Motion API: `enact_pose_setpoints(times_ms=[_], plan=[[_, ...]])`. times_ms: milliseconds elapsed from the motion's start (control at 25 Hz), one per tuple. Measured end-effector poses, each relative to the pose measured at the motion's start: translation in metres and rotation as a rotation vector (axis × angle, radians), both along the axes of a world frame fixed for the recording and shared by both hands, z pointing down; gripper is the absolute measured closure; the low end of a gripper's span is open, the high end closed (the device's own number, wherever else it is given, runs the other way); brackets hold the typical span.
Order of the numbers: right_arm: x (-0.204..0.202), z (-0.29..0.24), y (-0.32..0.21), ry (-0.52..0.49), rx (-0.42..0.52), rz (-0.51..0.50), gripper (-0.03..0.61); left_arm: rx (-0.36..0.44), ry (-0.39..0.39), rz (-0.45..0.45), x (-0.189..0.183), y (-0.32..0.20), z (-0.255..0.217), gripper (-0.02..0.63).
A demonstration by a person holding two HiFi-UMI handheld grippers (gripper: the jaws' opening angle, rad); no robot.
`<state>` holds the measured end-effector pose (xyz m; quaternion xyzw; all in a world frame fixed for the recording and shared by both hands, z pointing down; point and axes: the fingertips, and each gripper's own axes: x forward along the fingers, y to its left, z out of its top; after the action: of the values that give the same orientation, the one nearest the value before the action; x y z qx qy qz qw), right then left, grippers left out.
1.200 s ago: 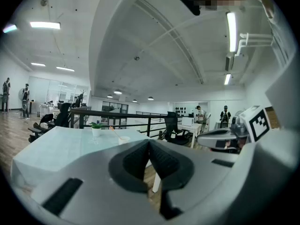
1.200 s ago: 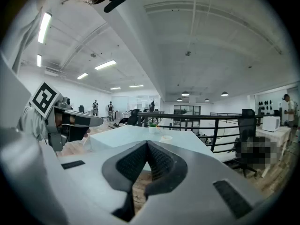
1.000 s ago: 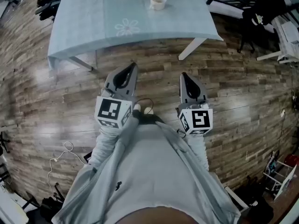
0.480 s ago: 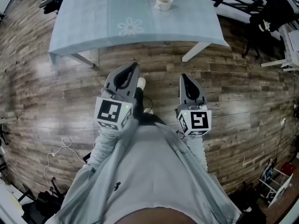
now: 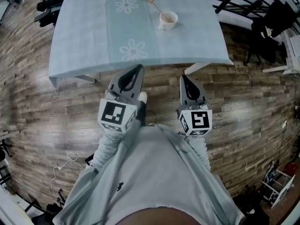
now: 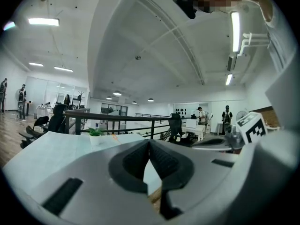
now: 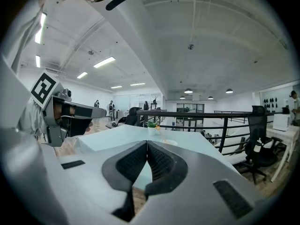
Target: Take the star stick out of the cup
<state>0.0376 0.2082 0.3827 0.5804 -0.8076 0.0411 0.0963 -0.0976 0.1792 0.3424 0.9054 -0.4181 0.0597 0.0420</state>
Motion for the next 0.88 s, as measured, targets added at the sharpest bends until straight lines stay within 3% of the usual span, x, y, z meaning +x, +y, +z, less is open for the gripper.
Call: enact_pose_setpoints(times_ms=[320, 880], plan=[[-0.009, -0.009, -0.076, -0.004, 0.009, 0.052, 0.563, 0.011, 0.003, 0.052, -0.003, -0.084, -0.008, 0.594], [0.001, 0.004, -0.118, -0.016, -0.038, 0.129, 0.563, -0.031, 0.003, 0.101, 0.003, -0.132, 0.007, 0.594]])
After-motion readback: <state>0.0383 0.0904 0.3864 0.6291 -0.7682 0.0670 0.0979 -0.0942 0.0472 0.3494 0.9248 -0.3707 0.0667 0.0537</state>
